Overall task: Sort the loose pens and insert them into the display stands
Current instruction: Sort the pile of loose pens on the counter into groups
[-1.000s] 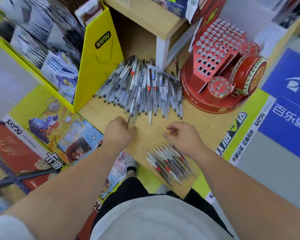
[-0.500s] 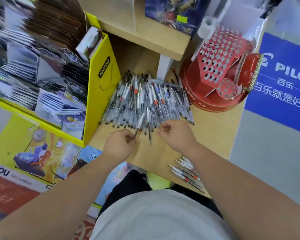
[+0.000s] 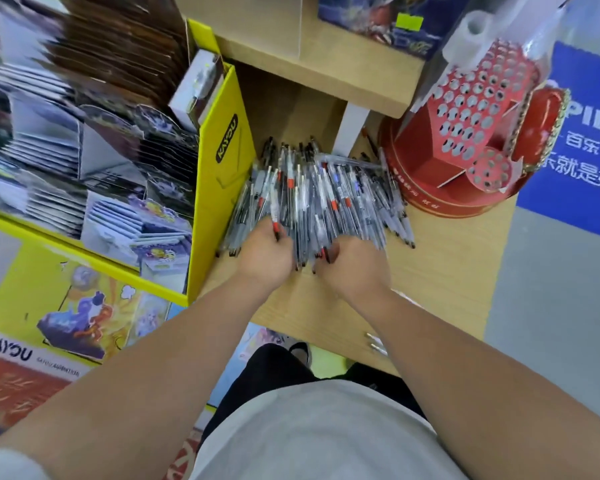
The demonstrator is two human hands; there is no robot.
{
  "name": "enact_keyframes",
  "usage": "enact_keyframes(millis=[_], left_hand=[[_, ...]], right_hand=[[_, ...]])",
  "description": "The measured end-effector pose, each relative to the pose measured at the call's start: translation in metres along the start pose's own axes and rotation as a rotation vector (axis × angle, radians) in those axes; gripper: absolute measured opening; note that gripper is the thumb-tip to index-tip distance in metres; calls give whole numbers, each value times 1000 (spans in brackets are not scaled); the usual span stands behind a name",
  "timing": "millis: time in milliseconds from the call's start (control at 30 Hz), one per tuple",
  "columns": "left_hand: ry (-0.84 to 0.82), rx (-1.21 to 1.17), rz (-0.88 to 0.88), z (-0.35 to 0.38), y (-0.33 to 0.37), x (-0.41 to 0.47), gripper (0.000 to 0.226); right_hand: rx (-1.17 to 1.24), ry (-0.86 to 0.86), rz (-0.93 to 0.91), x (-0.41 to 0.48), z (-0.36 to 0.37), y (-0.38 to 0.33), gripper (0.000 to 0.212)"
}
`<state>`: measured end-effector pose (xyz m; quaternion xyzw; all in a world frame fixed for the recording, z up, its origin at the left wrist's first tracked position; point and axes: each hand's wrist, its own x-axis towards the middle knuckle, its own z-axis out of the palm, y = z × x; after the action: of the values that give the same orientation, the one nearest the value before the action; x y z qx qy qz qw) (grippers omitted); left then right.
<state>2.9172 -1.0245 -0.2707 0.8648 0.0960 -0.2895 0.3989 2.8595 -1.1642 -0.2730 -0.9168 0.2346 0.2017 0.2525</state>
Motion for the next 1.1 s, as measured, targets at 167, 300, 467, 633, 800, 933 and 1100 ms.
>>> enact_keyframes(millis=[167,300,467,633,800,933,1100], left_hand=[[28,-6,-11,12,12,15,17],[24,53,-7,15,13,22,29],[98,162,49,18,12,25,32],[103,181,15,16,12,25,27],[97,120,-24,15,3,22,26],[107,175,-8,15,-3,21,32],[114,197,9,17,-4,21,32]], right_hand=[[220,77,-27,6,-25,10,12],[165,98,-7,30,-38,20,9],[119,78,-75,49,-34,7,17],[89,103,-64,61,-24,-7,30],[-35,132,-22,59,-18,-9,44],[-28,124,-8,57,-17,-6,36],[5,64,12,54,-21,-2,36]])
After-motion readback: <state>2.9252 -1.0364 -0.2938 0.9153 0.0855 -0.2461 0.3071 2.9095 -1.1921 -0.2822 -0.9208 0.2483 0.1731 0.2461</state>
